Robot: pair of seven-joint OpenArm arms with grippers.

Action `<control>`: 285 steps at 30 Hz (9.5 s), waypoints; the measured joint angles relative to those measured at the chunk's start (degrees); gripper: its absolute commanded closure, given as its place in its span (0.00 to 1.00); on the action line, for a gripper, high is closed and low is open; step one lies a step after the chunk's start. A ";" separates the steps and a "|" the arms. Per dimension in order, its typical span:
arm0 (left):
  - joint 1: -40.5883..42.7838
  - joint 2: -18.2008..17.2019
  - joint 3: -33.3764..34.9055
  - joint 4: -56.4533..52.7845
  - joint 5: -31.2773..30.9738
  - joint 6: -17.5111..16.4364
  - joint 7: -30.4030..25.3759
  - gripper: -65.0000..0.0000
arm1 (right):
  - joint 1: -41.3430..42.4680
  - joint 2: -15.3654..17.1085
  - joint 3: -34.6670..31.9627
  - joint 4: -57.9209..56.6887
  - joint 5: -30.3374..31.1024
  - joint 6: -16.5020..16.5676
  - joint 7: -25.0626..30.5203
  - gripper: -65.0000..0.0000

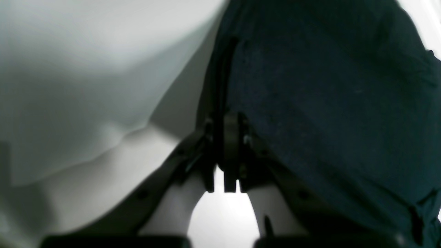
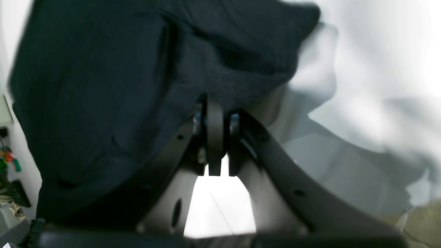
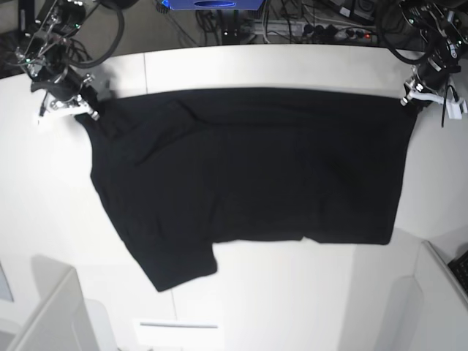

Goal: Fold the T-shirt properly
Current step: 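Pull the collar edge with both grippers toward the robot, then release, then move both grippers to the hem corners of the shirt, then close both grippers on the hem corners, then lift the hem with both grippers and fold it onto the collar edge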

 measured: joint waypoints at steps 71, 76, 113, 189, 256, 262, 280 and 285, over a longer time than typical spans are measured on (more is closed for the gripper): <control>-0.35 -5.11 -2.19 12.81 -0.02 0.00 0.07 1.00 | 38.62 15.28 -27.41 -35.34 -0.42 3.28 12.66 0.43; 0.04 -5.01 -2.56 12.74 -0.04 0.00 0.11 1.00 | 48.83 16.72 -39.54 -50.99 0.00 3.52 20.28 0.42; 0.74 -4.87 -2.62 12.81 8.04 -0.07 0.04 1.00 | 65.07 8.52 -67.28 -88.50 0.42 10.86 46.58 0.45; -52.26 -14.38 25.88 -60.76 39.47 -0.11 -25.00 1.00 | 66.62 8.68 -67.23 -88.52 0.20 10.34 44.17 1.00; -8.96 -10.29 17.31 10.69 22.73 -2.80 -3.17 1.00 | 26.49 20.28 -26.99 -16.61 -0.04 10.32 8.61 1.00; -6.43 -10.29 17.29 12.72 22.56 -2.80 -3.23 1.00 | 21.62 20.20 -23.89 -11.78 0.00 10.32 7.45 1.00; -4.15 -8.68 14.36 15.96 22.53 -2.97 -3.39 1.00 | 12.63 20.04 -20.33 -2.67 0.28 10.32 6.36 1.00; -2.14 -8.57 14.40 16.57 22.56 -2.99 -3.15 1.00 | 11.82 20.00 -20.33 0.59 0.44 10.32 3.23 1.00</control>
